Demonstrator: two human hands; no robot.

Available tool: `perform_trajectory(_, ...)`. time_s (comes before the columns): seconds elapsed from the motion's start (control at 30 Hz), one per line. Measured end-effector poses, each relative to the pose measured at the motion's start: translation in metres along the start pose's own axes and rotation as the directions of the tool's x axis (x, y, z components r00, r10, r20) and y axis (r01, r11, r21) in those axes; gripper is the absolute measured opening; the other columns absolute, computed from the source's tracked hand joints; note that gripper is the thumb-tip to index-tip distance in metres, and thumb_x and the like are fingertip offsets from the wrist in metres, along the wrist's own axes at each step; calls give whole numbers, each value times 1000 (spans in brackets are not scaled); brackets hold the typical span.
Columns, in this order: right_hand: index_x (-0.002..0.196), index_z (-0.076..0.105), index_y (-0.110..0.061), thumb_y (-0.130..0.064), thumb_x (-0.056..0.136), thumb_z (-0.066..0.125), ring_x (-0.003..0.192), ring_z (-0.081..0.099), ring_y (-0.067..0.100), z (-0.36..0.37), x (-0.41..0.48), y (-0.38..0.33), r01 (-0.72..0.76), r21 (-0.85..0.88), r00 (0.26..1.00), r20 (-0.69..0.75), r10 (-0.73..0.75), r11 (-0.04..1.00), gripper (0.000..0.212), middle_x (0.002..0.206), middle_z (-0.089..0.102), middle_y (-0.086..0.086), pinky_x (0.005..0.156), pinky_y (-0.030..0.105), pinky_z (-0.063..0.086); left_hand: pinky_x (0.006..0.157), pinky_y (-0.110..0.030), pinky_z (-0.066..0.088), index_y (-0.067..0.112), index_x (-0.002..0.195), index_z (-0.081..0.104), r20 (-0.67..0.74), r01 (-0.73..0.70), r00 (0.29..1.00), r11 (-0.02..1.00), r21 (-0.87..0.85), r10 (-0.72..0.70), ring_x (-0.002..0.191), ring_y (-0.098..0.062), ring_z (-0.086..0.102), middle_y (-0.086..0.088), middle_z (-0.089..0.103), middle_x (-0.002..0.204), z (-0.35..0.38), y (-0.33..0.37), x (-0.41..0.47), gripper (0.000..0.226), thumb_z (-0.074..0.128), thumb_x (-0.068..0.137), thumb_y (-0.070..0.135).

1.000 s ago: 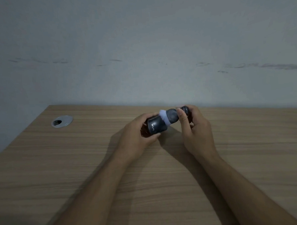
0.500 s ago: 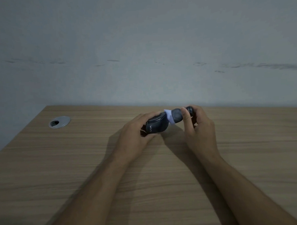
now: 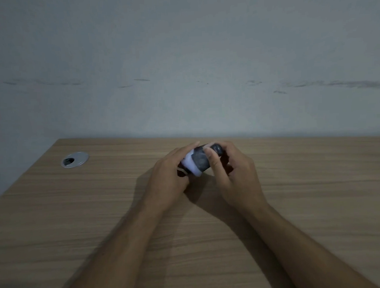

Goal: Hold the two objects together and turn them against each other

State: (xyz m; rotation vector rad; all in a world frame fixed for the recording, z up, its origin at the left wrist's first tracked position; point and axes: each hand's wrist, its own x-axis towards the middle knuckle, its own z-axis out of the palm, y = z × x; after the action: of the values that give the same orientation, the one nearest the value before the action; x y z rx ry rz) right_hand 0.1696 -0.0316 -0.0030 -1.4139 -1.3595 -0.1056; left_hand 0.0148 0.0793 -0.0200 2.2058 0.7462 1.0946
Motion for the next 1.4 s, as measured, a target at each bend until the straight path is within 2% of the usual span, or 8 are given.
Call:
perform_trajectory(0.27, 112, 73, -17, -31, 110, 65, 67, 62, 7, -17, 12, 31, -256, -59, 953, -183, 242, 965, 17, 75, 68, -7, 61, 10, 41, 90, -12, 53, 31, 147, 69, 6, -16, 1000, 999, -48, 16, 107, 8, 68, 17, 74, 134, -1, 3, -2, 69, 93, 85, 13)
perform_trajectory(0.5, 116, 73, -18, -29, 110, 64, 77, 72, 6, -9, 5, 13, -133, 12, 988, -83, 134, 991, 15, 90, 75, -12, 68, 20, 54, 89, 0, 44, 29, 144, 70, -20, 30, 999, 999, 31, -29, 105, 12, 66, 18, 74, 128, 0, 4, -1, 74, 91, 77, 3)
perform_trajectory(0.67, 117, 74, -16, -28, 110, 65, 73, 69, 15, -1, 1, 6, -34, 29, 998, 49, 33, 999, 17, 92, 76, -5, 64, 33, 55, 84, -15, 60, 23, 146, 70, -11, 124, 992, 990, -58, -125, 101, -2, 74, 10, 78, 126, -3, 2, 0, 78, 84, 75, -7)
perform_trajectory(0.77, 115, 75, -17, -29, 109, 65, 75, 70, 8, -3, 5, 12, -86, 11, 995, -48, 86, 996, 16, 90, 75, -9, 65, 20, 53, 80, -11, 56, 27, 140, 72, -7, 141, 990, 980, -141, -144, 94, 9, 74, 17, 80, 116, -3, 2, -1, 67, 91, 79, 4)
perform_trajectory(0.87, 112, 75, -18, -30, 109, 66, 69, 65, -1, -9, 10, 25, -205, -50, 969, -149, 195, 978, 15, 79, 70, -12, 64, 7, 42, 86, -13, 58, 28, 140, 71, 28, 169, 986, 955, -245, -167, 102, 1, 78, 14, 82, 119, -3, 2, -1, 61, 94, 84, 17)
perform_trajectory(1.1, 107, 71, -19, -32, 111, 62, 63, 57, -1, -19, 12, 30, -279, -11, 945, -178, 273, 960, 16, 71, 63, -10, 61, 11, 39, 71, -10, 52, 29, 135, 73, 85, 213, 976, 948, -237, -199, 73, 9, 70, 16, 81, 102, 1, 6, -3, 54, 93, 86, 18)
perform_trajectory(1.3, 113, 73, -15, -26, 110, 64, 69, 66, 9, -6, 7, 17, -107, -24, 993, -55, 106, 994, 15, 84, 71, -11, 64, 14, 47, 86, -42, 66, 35, 125, 75, 55, 228, 974, 956, -185, -222, 92, -8, 78, 12, 83, 106, 0, -4, -1, 49, 92, 80, 27)
perform_trajectory(1.4, 113, 72, -18, -30, 109, 64, 70, 65, 2, -8, 9, 27, -169, -87, 982, -103, 160, 982, 15, 84, 70, -13, 67, 14, 46, 89, -38, 64, 33, 127, 76, 86, 248, 968, 941, -228, -235, 98, -10, 80, 11, 84, 109, -1, -3, -1, 48, 95, 83, 33)
